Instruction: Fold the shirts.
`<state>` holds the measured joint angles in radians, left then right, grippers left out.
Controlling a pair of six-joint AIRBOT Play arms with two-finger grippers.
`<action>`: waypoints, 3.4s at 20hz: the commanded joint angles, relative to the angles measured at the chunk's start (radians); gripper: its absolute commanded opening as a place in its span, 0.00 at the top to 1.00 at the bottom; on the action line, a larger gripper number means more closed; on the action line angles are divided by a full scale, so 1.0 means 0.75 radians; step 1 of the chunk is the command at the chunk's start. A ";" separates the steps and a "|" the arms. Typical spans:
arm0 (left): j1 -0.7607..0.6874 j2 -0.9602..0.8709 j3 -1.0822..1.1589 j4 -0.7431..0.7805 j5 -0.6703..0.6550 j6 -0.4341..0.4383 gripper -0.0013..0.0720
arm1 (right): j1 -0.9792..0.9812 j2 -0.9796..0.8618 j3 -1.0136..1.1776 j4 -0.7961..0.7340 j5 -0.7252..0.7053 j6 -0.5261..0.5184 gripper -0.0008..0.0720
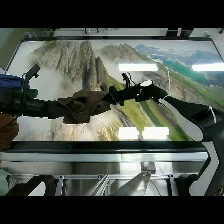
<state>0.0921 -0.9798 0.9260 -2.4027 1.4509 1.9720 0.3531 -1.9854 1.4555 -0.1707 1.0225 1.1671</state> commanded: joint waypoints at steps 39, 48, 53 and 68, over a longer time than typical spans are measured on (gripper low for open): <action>-0.001 -0.198 0.002 -0.013 -0.051 0.002 0.95 | -1.144 0.737 0.003 -1.037 0.228 0.415 0.95; -0.053 -0.198 0.002 -0.011 -0.051 -0.038 0.95 | -1.486 0.746 -0.234 -1.914 0.156 0.710 0.95; -0.163 -0.198 0.002 -0.011 -0.052 -0.038 0.95 | -1.662 0.747 -0.597 -1.956 0.078 0.840 0.95; -0.211 -0.198 0.002 -0.010 -0.051 -0.053 0.94 | -1.881 1.157 -0.748 -1.983 0.249 0.918 0.02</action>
<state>-0.0650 -1.1278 0.9260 -2.4107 1.4136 1.9308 -1.0481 -1.1999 0.8963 -1.6627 1.1503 1.8484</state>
